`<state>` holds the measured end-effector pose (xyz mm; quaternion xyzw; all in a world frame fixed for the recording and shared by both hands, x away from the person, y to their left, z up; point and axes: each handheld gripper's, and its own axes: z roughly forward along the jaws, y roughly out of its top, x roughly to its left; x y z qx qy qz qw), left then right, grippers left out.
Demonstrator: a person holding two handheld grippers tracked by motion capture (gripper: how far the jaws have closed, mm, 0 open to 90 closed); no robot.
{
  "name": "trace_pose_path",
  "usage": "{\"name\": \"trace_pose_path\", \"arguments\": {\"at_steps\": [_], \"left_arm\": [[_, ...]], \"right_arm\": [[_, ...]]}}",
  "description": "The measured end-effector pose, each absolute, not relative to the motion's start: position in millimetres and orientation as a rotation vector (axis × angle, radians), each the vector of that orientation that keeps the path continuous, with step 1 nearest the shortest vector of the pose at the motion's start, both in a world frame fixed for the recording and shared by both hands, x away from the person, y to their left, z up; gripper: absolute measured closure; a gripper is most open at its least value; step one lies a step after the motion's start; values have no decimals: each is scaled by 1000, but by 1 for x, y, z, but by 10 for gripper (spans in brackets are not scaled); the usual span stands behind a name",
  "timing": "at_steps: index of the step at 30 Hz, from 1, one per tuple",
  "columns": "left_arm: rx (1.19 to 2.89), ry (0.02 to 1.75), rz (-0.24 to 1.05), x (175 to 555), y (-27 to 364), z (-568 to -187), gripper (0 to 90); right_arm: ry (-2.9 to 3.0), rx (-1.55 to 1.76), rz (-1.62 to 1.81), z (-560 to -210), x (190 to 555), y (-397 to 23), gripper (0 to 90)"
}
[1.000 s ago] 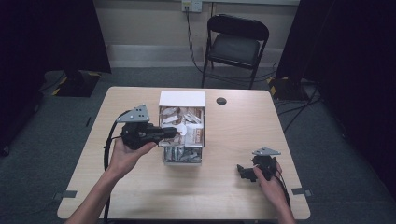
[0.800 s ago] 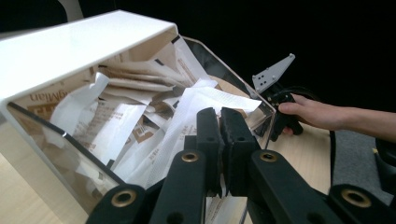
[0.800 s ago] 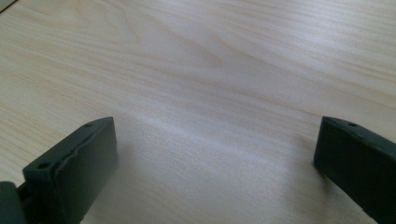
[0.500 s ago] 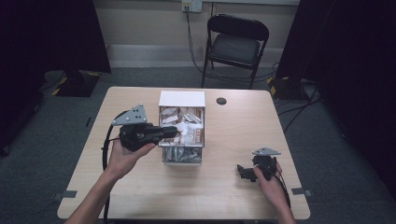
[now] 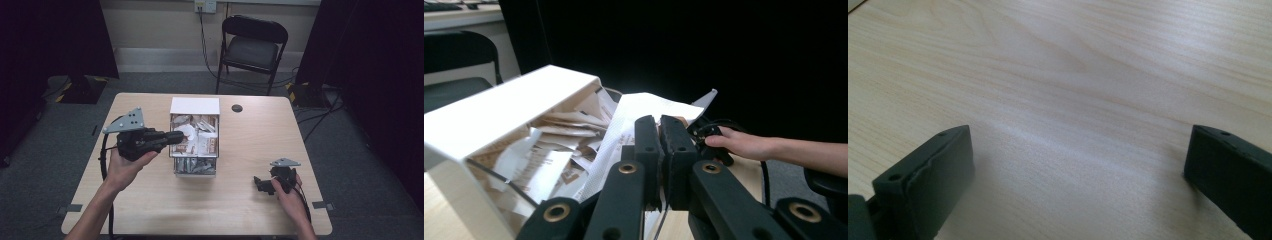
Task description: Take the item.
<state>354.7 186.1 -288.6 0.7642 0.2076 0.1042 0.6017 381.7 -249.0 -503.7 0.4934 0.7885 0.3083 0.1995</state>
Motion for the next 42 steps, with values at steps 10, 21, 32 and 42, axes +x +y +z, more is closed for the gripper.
{"name": "trace_pose_path", "arguments": {"at_steps": [10, 21, 32, 42], "left_arm": [[1733, 492, 272, 352, 201, -280, 872], [1702, 518, 304, 349, 220, -273, 872], [1691, 601, 337, 351, 245, -273, 873], [1700, 624, 369, 351, 261, -274, 874]], "right_arm": [[2205, 1380, 862, -504, 382, -249, 0], [2205, 1380, 862, -504, 382, -249, 0], [2205, 1380, 862, -504, 382, -249, 0], [2205, 1380, 862, -504, 382, -249, 0]]}}
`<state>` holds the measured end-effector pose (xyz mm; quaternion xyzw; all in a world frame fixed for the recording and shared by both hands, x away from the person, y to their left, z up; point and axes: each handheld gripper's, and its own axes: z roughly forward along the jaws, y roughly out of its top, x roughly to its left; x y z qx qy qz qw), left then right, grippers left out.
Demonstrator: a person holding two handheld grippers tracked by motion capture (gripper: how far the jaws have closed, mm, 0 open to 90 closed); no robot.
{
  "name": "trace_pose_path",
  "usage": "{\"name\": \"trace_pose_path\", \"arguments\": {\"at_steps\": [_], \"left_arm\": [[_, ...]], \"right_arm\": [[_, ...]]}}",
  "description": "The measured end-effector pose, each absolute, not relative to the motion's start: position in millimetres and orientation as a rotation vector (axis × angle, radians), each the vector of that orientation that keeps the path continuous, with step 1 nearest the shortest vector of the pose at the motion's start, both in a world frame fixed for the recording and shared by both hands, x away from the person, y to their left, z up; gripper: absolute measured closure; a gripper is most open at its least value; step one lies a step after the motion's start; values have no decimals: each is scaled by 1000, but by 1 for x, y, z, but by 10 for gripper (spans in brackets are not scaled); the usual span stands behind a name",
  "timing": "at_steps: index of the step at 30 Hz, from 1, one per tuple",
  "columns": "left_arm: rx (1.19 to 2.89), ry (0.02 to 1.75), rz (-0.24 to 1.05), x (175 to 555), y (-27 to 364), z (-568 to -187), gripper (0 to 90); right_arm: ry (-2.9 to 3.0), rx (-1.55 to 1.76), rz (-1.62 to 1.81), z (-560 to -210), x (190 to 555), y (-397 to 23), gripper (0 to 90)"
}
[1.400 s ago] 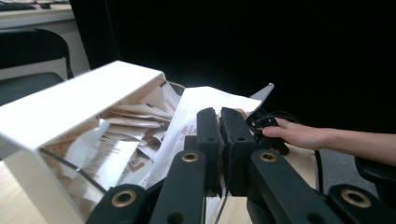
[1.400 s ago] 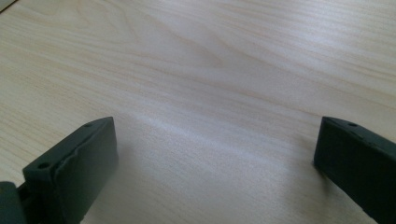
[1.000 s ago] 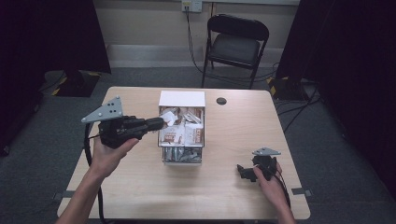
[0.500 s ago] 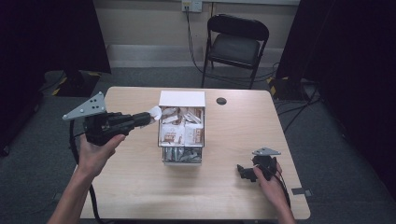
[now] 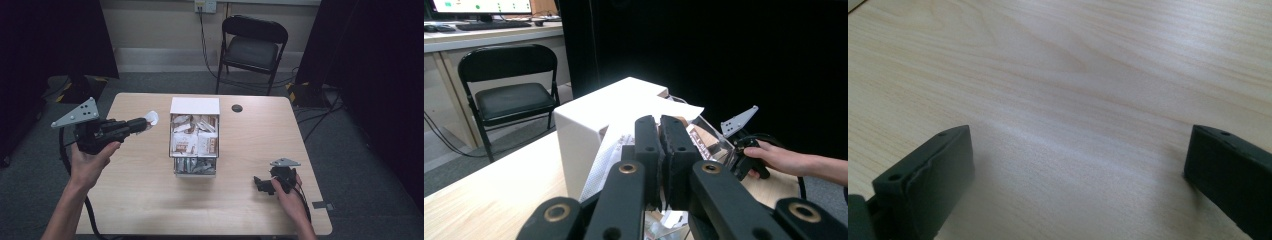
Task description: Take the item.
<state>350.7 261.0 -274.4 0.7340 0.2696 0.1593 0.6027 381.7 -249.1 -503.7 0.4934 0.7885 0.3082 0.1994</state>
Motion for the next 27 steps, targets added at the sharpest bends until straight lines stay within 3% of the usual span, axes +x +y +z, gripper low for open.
{"name": "trace_pose_path", "arguments": {"at_steps": [27], "left_arm": [[1737, 806, 348, 385, 290, -322, 874]], "right_arm": [[2207, 1378, 862, -504, 382, -249, 0]]}}
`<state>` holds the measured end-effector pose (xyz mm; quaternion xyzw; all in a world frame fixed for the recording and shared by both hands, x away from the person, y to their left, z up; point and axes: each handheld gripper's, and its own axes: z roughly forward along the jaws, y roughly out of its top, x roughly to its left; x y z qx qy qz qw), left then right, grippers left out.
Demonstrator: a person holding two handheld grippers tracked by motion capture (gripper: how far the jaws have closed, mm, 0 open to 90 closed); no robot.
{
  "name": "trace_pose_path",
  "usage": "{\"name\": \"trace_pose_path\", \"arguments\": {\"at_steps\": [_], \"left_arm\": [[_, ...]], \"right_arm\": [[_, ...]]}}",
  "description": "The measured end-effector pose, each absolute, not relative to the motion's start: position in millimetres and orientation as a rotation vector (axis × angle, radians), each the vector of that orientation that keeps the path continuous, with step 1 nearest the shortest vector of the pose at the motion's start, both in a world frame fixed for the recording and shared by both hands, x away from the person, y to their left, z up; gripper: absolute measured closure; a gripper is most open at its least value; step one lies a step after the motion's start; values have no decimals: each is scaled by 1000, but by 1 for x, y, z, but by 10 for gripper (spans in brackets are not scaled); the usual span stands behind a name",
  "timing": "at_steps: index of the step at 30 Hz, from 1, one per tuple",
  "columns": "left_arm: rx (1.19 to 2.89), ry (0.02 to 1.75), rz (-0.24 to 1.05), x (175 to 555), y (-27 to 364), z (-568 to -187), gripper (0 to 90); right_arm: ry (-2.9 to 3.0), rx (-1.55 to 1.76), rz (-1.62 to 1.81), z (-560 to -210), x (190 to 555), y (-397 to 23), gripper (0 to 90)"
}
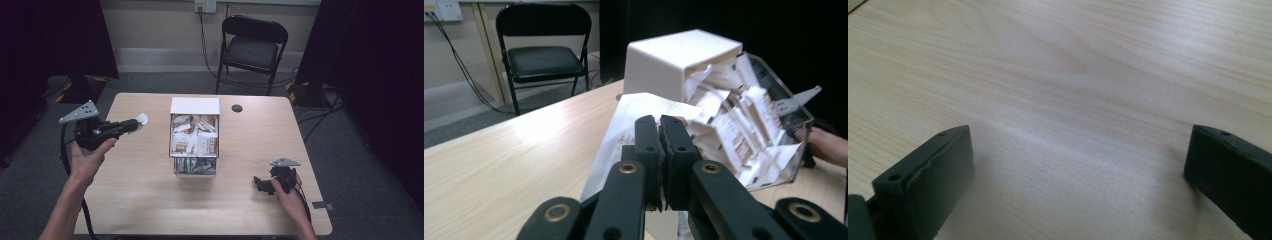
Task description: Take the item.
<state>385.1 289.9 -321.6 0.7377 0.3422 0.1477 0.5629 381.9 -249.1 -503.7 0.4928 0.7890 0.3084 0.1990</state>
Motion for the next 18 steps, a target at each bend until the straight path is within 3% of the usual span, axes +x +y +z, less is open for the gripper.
{"name": "trace_pose_path", "arguments": {"at_steps": [18], "left_arm": [[1822, 858, 356, 401, 290, -354, 874]], "right_arm": [[2207, 1379, 863, -504, 382, -249, 0]]}}
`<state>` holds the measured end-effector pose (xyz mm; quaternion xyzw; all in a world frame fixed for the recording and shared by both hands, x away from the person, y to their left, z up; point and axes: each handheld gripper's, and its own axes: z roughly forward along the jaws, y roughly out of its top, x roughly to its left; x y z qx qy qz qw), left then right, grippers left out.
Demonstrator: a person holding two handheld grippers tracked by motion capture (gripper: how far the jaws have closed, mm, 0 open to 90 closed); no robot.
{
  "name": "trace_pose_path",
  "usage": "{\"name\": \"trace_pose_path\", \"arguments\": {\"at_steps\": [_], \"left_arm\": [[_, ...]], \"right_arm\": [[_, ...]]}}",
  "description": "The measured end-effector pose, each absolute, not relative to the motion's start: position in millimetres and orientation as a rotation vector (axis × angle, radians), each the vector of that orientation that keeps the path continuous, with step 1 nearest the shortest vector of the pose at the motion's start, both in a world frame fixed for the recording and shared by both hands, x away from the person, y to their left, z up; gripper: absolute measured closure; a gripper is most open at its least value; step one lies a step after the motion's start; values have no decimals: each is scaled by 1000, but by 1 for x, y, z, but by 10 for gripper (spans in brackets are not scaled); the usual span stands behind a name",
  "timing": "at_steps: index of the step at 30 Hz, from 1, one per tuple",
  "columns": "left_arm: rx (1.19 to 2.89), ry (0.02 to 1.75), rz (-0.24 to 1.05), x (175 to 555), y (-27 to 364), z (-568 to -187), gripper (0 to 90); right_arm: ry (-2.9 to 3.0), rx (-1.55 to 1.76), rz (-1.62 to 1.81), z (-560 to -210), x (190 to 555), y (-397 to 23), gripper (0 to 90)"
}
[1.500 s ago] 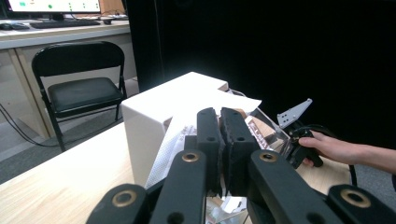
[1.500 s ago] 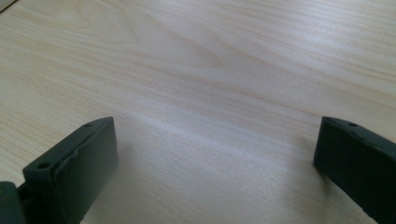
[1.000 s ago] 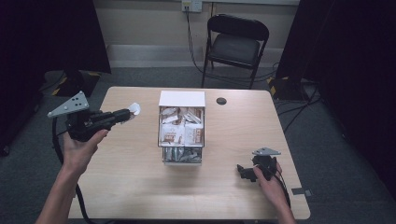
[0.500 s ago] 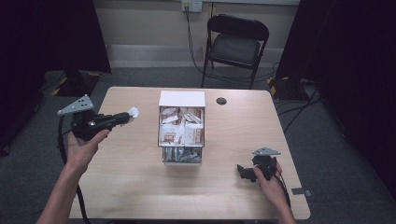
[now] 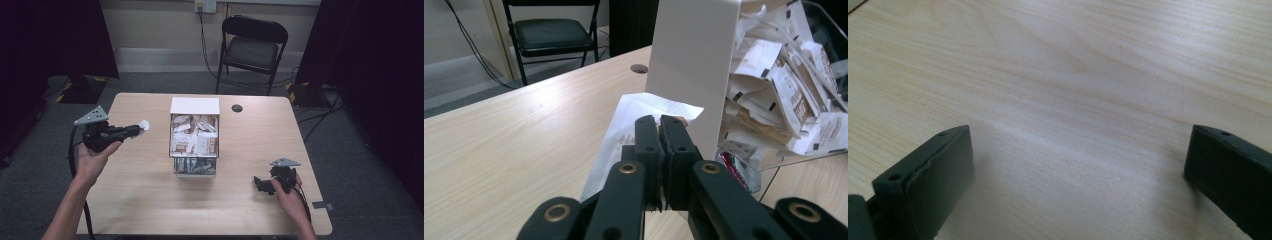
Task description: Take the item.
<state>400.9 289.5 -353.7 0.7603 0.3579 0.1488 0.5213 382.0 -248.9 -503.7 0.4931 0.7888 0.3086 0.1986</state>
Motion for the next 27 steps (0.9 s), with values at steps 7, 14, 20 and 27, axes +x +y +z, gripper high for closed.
{"name": "trace_pose_path", "arguments": {"at_steps": [7, 14, 20, 27], "left_arm": [[1867, 871, 344, 407, 283, -368, 874], [1886, 884, 330, 410, 278, -378, 873], [1912, 885, 312, 412, 272, -386, 873], [1943, 880, 298, 414, 265, -395, 873]], "right_arm": [[2208, 1376, 863, -504, 382, -249, 0], [2207, 1379, 864, -504, 382, -249, 0], [2208, 1377, 864, -504, 382, -249, 0], [2207, 1378, 865, -504, 382, -248, 0]]}}
